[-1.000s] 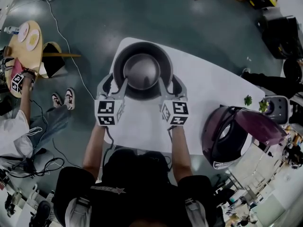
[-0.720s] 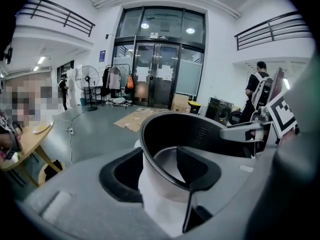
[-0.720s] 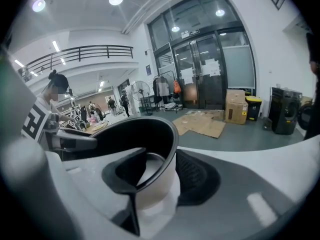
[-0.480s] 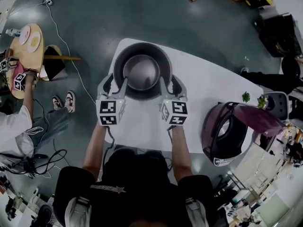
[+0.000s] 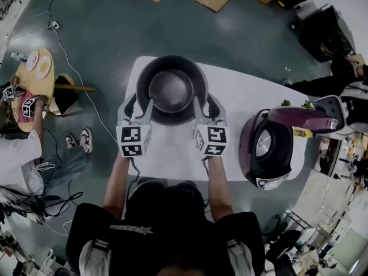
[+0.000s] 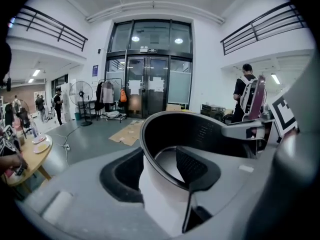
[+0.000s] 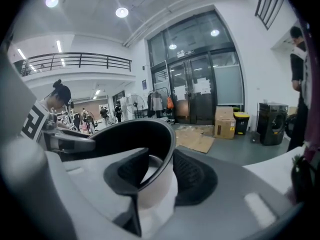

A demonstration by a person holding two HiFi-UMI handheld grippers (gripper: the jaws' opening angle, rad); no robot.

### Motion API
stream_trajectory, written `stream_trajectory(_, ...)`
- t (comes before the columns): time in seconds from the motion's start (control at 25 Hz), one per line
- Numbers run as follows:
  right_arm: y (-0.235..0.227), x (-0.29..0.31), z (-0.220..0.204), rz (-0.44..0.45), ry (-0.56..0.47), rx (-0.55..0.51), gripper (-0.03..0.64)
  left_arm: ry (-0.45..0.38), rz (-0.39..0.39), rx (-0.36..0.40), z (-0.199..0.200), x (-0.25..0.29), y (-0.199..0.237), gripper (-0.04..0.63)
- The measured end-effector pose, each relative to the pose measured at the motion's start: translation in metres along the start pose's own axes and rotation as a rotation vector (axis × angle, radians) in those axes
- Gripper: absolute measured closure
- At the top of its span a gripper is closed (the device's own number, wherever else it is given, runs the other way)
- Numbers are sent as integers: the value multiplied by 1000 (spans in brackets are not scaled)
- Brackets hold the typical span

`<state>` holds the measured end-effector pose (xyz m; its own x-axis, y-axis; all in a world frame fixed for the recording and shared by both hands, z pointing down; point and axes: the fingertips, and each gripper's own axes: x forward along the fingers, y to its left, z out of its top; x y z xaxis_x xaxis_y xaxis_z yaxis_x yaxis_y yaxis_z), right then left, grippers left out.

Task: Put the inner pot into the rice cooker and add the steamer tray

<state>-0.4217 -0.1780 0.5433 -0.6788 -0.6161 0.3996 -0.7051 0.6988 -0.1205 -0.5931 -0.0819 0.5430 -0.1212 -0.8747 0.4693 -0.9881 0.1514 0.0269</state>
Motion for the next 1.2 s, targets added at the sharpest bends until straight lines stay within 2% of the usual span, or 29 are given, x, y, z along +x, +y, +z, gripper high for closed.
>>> stream_trajectory(0.56, -45, -139, 34, -100, -135, -8, 471, -106, -80, 63, 43, -66, -106, 385)
stream_trajectory(1.2, -107, -301, 29, -225, -222, -6, 471, -192, -182, 115, 58, -137, -246, 390)
